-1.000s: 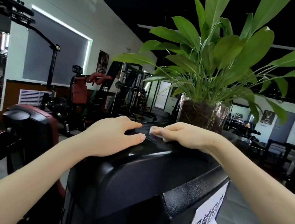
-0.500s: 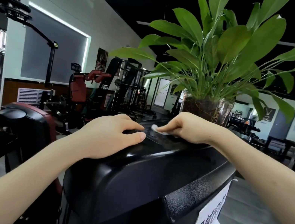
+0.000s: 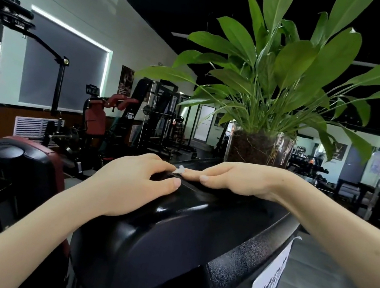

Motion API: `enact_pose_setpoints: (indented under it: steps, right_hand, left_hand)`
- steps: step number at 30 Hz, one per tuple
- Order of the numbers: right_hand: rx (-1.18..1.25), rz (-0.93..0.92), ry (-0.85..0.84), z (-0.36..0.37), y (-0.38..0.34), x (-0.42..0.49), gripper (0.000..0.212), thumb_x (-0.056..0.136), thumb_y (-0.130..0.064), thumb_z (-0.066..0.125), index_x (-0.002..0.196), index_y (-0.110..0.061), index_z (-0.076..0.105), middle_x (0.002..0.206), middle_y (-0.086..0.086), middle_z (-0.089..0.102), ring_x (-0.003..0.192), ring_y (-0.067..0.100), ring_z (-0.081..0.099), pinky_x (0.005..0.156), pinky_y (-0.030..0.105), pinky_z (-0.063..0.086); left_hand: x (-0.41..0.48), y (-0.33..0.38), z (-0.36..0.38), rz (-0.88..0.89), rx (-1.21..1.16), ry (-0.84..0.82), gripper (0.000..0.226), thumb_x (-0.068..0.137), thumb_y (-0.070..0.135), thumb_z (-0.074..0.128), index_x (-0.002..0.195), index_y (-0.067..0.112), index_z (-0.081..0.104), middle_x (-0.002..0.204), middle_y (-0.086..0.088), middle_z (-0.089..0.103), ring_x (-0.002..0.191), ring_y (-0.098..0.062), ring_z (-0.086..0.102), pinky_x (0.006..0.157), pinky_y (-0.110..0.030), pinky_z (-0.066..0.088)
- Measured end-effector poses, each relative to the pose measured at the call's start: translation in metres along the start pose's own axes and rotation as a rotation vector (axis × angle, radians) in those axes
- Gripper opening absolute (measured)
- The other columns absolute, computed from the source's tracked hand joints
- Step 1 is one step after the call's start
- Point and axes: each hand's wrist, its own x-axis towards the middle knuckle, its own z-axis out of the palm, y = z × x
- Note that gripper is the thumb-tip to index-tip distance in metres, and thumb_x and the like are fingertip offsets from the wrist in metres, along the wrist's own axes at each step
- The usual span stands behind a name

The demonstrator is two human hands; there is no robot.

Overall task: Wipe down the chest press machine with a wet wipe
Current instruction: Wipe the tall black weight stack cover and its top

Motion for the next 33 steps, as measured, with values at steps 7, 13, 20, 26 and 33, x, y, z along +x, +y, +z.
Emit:
enact_pose_setpoints:
  steps: [7, 13, 20, 26, 33]
  right_hand:
    - [-0.033, 0.103, 0.147, 0.006, 0.002, 0.018, 0.031, 0.101, -0.023, 0.041, 0.122, -0.016, 0.063, 0.140, -0.005, 0.050, 0.131, 0.012, 0.043, 0.114, 0.032, 0.026]
    - [0.102, -0.067, 0.026, 0.008, -0.013, -0.023, 0.036, 0.098, -0.008, 0.046, 0.130, -0.021, 0.057, 0.137, -0.012, 0.052, 0.124, -0.002, 0.047, 0.110, 0.022, 0.032]
    - [0.408, -0.084, 0.421, -0.013, -0.004, -0.021, 0.037, 0.078, 0.019, 0.060, 0.098, -0.011, 0.069, 0.094, 0.005, 0.074, 0.084, 0.020, 0.067, 0.062, 0.023, 0.053]
    - [0.038, -0.034, 0.582, -0.013, -0.001, -0.013, 0.024, 0.086, -0.007, 0.065, 0.099, -0.026, 0.071, 0.103, -0.006, 0.071, 0.097, 0.005, 0.065, 0.093, 0.026, 0.050]
    - [-0.203, -0.095, 0.213, 0.007, -0.002, -0.023, 0.030, 0.097, -0.023, 0.051, 0.123, -0.035, 0.061, 0.123, -0.011, 0.064, 0.114, 0.004, 0.057, 0.103, 0.024, 0.040]
  left_hand:
    - [0.002, -0.001, 0.001, -0.002, 0.000, -0.006, 0.050, 0.087, 0.058, 0.038, 0.133, 0.038, 0.047, 0.129, 0.024, 0.046, 0.121, -0.003, 0.043, 0.094, -0.021, 0.033]
    - [0.002, -0.002, 0.001, -0.006, 0.016, -0.007, 0.050, 0.088, 0.057, 0.039, 0.134, 0.038, 0.045, 0.131, 0.024, 0.045, 0.122, -0.004, 0.042, 0.094, -0.021, 0.033]
    - [0.001, -0.001, 0.000, -0.009, 0.002, -0.018, 0.049, 0.088, 0.059, 0.038, 0.133, 0.040, 0.045, 0.130, 0.024, 0.045, 0.122, -0.005, 0.043, 0.099, -0.025, 0.035]
    - [0.000, -0.001, 0.000, -0.012, -0.017, -0.026, 0.047, 0.089, 0.058, 0.038, 0.131, 0.041, 0.048, 0.127, 0.025, 0.046, 0.121, -0.004, 0.044, 0.100, -0.027, 0.036]
    - [0.000, -0.001, 0.000, -0.003, -0.016, -0.021, 0.045, 0.089, 0.056, 0.038, 0.131, 0.042, 0.048, 0.126, 0.025, 0.047, 0.121, -0.004, 0.043, 0.099, -0.026, 0.035]
